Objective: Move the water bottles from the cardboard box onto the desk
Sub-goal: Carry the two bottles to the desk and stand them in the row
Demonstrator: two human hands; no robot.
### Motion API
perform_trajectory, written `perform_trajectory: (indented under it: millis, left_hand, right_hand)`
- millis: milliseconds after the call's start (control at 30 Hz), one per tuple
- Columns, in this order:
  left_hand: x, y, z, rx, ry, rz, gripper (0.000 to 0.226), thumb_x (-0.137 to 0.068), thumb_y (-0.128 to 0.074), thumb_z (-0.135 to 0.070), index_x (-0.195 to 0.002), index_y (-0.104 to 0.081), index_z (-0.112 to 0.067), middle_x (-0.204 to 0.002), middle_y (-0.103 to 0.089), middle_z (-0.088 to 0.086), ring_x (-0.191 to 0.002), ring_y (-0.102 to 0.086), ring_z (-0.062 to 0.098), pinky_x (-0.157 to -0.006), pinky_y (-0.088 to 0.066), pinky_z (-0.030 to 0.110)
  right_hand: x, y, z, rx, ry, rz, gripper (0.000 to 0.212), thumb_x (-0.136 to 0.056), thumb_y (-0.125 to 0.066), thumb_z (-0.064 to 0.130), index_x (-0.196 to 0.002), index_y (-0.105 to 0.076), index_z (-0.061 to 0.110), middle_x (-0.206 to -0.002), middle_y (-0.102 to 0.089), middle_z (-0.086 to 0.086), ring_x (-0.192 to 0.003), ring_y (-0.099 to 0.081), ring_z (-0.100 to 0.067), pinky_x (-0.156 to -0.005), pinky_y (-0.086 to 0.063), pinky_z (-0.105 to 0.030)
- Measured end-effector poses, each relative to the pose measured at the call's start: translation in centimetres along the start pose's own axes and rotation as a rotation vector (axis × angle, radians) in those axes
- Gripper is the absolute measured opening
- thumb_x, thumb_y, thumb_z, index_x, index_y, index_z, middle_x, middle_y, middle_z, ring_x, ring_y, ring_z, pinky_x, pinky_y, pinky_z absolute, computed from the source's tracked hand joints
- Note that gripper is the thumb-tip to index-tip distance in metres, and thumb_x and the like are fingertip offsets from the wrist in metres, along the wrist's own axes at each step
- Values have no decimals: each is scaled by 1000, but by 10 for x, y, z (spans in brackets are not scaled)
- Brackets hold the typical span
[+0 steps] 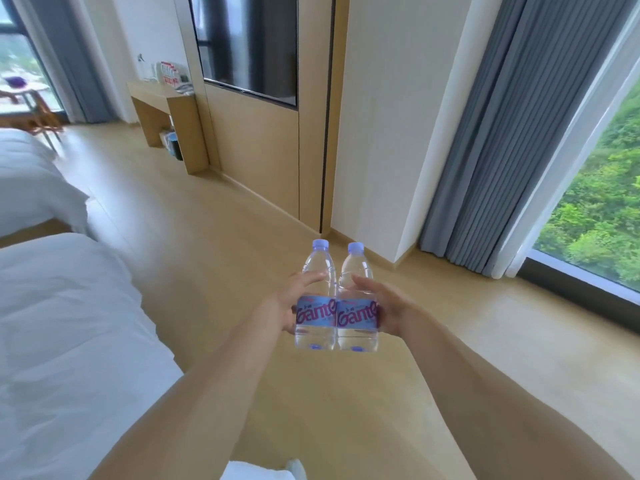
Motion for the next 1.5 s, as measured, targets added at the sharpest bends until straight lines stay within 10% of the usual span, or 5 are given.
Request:
perform_trajectory:
  millis: [200,500,933,1500]
  left_hand:
    - [-68,53,-74,37,-15,-51,69,-78,-79,-48,-135,-50,-23,-119,-68,16,-95,-74,33,-78,-61,51]
    - [-134,139,-152,163,-39,-135,57,-74,-83,-47,-119,-61,-18,-77,-77,12,-68,-76,31,-53,-58,45]
    - [-240,237,-242,324,-114,-390,51,-84,-78,-40,-127,-59,-20,-116,-74,14,-91,-75,35,-80,-59,55]
    - [-368,352,-359,389,-238,-565,62,-67,-86,-58,-117,-63,-29,-105,-76,4,-98,-74,31,-91,-53,63]
  right_hand:
    - [-101,-24,71,52,-4,9,49,-90,-69,48,-124,-66,12,-112,-75,-14,-109,-70,-34,-99,-53,-50]
    - [-223,-79,150,91,-3,175,43,-95,-64,42,-124,-64,10,-121,-71,-18,-118,-65,-37,-105,-49,-52]
    - [-415,-139,236,250,-86,397,36,-92,-65,44,-87,-82,12,-109,-75,-17,-94,-74,-31,-85,-58,-43]
    - [-628,-219,369,343,-110,670,55,-92,-64,38,-135,-57,5,-121,-70,-20,-103,-70,-35,-80,-58,-42]
Point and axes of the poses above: each hand's wrist, its own x-axis away from the middle knuckle, its own y-axis out of the back of the hand, z = x × y, the point moved 3 cm from there along -x, towards the middle knuckle
